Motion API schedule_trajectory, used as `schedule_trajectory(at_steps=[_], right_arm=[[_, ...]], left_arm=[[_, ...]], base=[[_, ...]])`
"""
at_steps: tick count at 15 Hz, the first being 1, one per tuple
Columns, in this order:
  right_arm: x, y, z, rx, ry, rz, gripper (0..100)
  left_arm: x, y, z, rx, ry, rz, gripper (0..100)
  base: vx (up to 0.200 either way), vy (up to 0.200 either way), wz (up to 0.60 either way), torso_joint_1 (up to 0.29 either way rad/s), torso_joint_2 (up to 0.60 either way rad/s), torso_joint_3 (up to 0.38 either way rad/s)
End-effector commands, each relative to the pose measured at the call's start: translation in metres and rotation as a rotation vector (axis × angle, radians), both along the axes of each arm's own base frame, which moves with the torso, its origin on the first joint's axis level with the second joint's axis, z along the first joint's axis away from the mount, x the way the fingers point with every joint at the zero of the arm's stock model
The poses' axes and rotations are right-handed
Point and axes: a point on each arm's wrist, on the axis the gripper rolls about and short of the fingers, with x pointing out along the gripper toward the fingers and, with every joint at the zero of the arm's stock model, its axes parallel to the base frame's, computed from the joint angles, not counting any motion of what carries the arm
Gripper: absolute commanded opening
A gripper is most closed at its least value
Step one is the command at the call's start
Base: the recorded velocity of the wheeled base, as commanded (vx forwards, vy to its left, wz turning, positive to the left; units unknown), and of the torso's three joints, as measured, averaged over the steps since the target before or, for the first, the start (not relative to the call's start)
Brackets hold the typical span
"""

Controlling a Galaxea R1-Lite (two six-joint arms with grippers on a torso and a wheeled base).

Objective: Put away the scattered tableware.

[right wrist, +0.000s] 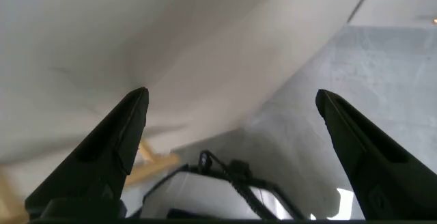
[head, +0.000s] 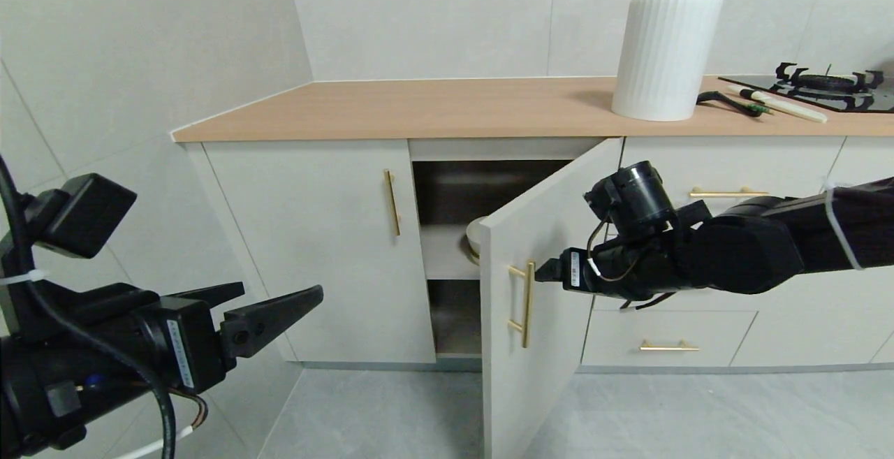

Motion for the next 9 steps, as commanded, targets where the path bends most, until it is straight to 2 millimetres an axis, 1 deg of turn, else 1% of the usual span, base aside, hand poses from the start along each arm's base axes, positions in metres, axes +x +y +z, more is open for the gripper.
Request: schedule_trajectory(at_steps=[1,4,7,9], right_arm=[[0.018,0.011,-0.021,-0.004,0.011,-0.003,100],[0.030,0.018,-0.028,0.032,-0.039,-0.012,100],[0.042,0.021,-0.033,0.084,-0.037,-0.067,100],[0.045,0.022,-0.035,0.090,-0.036,-0.074,100]], left_arm=[[0.001,-0.001,-0.001,0.003,0.006,-0.001,100],[0.002,-0.001,-0.003,0.009,0.017,-0.001,100],[0.002,-0.002,-0.005,0.012,0.022,-0.002,100],[0.002,-0.001,-0.004,0.020,0.015,-0.004,100]], base=[[0.000,0.000,0.00,0.000,0.00,0.000],[0.000,0.000,0.00,0.000,0.00,0.000],[0.000,0.000,0.00,0.000,0.00,0.000],[0.000,0.000,0.00,0.000,0.00,0.000]])
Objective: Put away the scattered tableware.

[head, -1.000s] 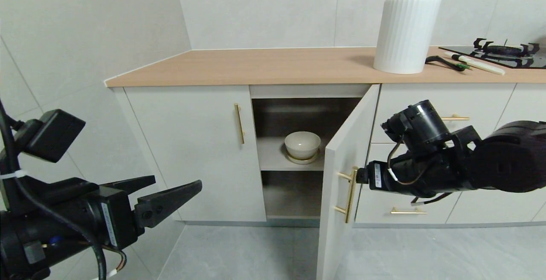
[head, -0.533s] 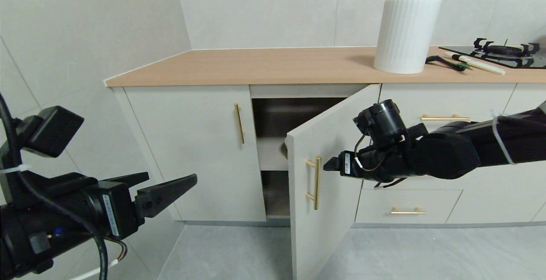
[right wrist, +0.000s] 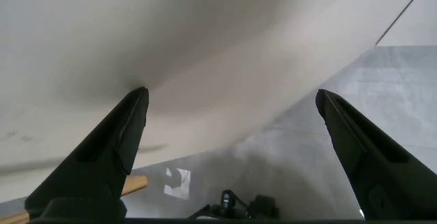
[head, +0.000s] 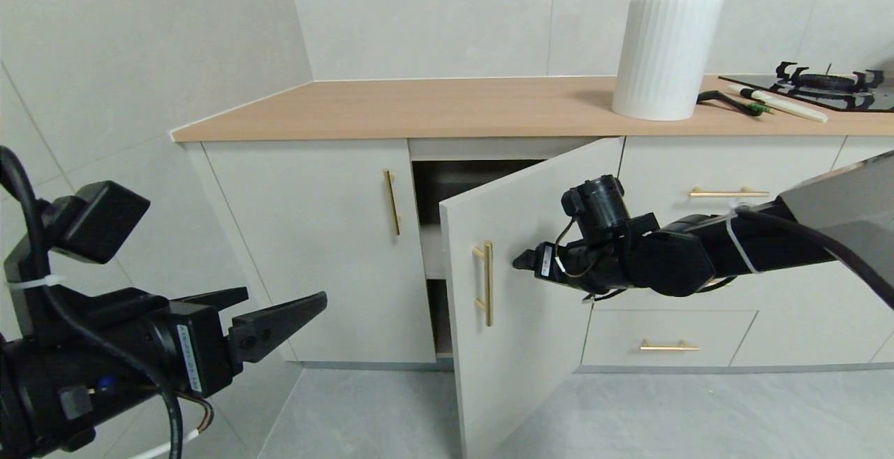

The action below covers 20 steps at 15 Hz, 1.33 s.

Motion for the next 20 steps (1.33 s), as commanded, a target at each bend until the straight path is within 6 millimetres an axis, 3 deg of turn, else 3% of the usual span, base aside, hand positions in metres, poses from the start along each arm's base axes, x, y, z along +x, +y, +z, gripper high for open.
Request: schedule_trajectory(at_steps=[1,7,10,16,20], right_arm=[[0.003,0.002,-0.007,-0.005,0.010,-0.003,100],[0.012,0.008,-0.011,0.054,0.020,-0.045,100],[0.020,0.011,-0.008,0.113,0.021,-0.085,100],[0.058,0.010,-0.015,0.177,-0.045,-0.297,100],[0.064,0.006,-0.014,0.188,-0.058,-0.331,100]], left_arm=[[0.000,0.000,0.000,0.010,-0.002,-0.002,100],[-0.001,0.000,-0.001,0.016,0.005,-0.004,100],[-0.001,0.000,-0.001,0.015,0.002,-0.004,100],[-0.001,0.000,-0.001,0.013,0.003,-0.004,100],[0.000,0.000,-0.001,0.014,0.004,-0.004,100]], base=[[0.000,0.000,0.00,0.000,0.00,0.000],[0.200,0.000,0.00,0.002,0.00,0.002],[0.000,0.000,0.00,0.000,0.00,0.000],[0.000,0.000,0.00,0.000,0.00,0.000],[0.000,0.000,0.00,0.000,0.00,0.000]])
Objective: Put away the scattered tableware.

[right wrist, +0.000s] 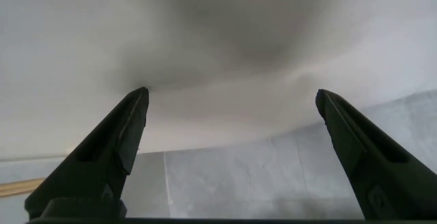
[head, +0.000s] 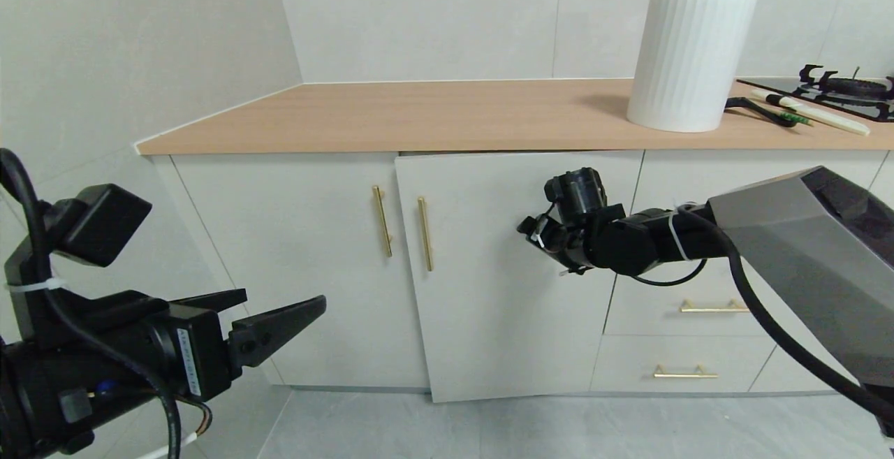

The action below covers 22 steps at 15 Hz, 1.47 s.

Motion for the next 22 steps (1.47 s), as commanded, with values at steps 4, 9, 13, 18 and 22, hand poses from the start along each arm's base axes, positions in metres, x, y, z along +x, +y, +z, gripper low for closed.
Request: schedule_trajectory(at_steps=[4,9,13,18,22], right_arm=[[0.011,-0.005,-0.007,-0.014,-0.009,-0.044,100],[0.022,-0.012,-0.011,-0.024,-0.021,-0.090,100],[0.017,-0.012,-0.002,-0.019,-0.030,-0.086,100],[-0.106,-0.062,0.101,-0.025,-0.041,0.151,100],[-0.244,-0.138,0.159,-0.150,-0.289,0.215,100]], left_arm=[[0.000,0.000,0.000,0.000,0.001,0.000,100],[0.001,0.000,0.000,0.001,0.003,0.000,100],[0.001,0.000,0.000,0.001,0.003,0.000,100],[-0.012,0.008,0.013,-0.040,-0.071,0.011,100],[-0.057,0.042,0.028,-0.114,-0.235,0.091,100]], base=[[0.000,0.000,0.00,0.000,0.00,0.000],[0.000,0.000,0.00,0.000,0.00,0.000],[0.000,0.000,0.00,0.000,0.00,0.000],[0.000,0.000,0.00,0.000,0.00,0.000],[0.000,0.000,0.00,0.000,0.00,0.000]])
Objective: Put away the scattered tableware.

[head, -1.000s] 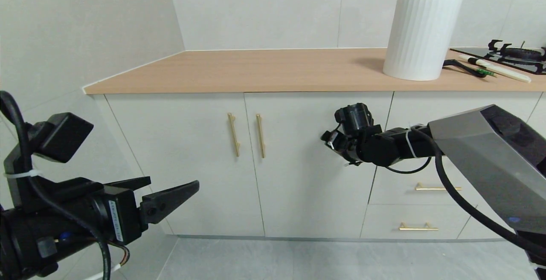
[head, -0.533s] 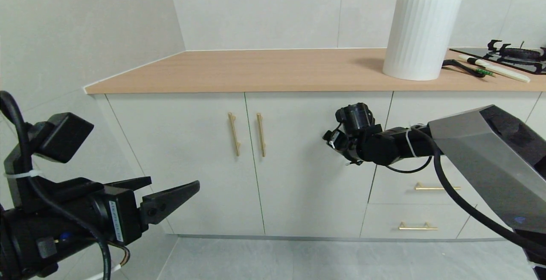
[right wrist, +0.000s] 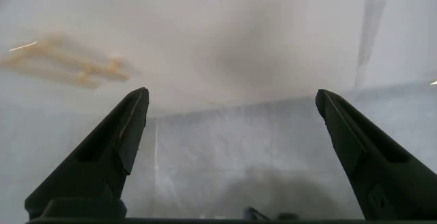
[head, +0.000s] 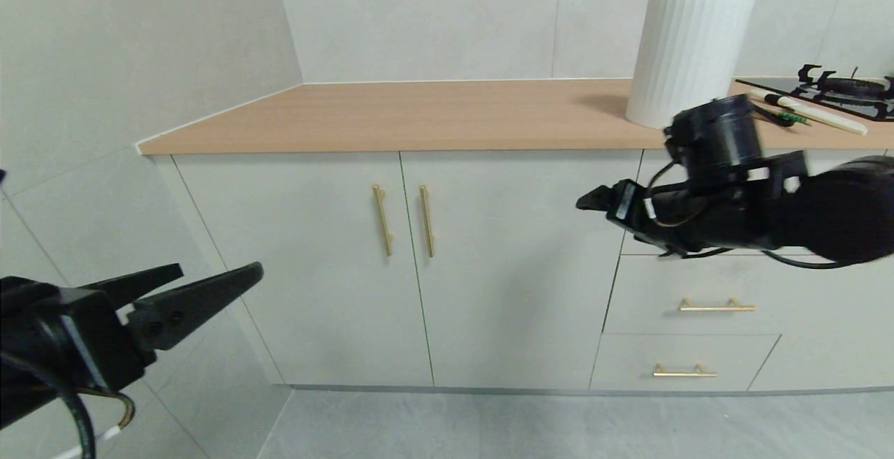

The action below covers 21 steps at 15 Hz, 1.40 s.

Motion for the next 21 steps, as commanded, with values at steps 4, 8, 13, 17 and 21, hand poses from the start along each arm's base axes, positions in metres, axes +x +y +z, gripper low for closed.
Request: schedule_trajectory(at_steps=[4,8,13,17,21], right_arm=[[-0.233,-0.132,0.032,-0.180,-0.447,-0.034,100],[-0.320,-0.158,0.012,-0.237,-0.625,-0.129,100],[-0.376,-0.164,-0.029,-0.484,-0.625,-0.265,100],[-0.385,-0.154,-0.064,-0.561,-0.564,-0.351,100],[-0.358,-0.156,-0.105,-0.619,-0.414,-0.388,100]], left_arm=[[-0.089,0.045,-0.019,0.012,-0.219,0.114,100],[-0.148,0.062,-0.045,0.002,-0.282,0.191,100],[-0.172,0.066,-0.063,0.041,-0.353,0.330,100],[-0.177,0.056,-0.075,0.210,-0.384,0.477,100],[-0.159,0.056,-0.118,0.229,-0.299,0.509,100]], base=[[0.000,0.000,0.00,0.000,0.00,0.000],[0.000,0.000,0.00,0.000,0.00,0.000],[0.000,0.000,0.00,0.000,0.00,0.000],[0.000,0.000,0.00,0.000,0.00,0.000],[0.000,0.000,0.00,0.000,0.00,0.000]])
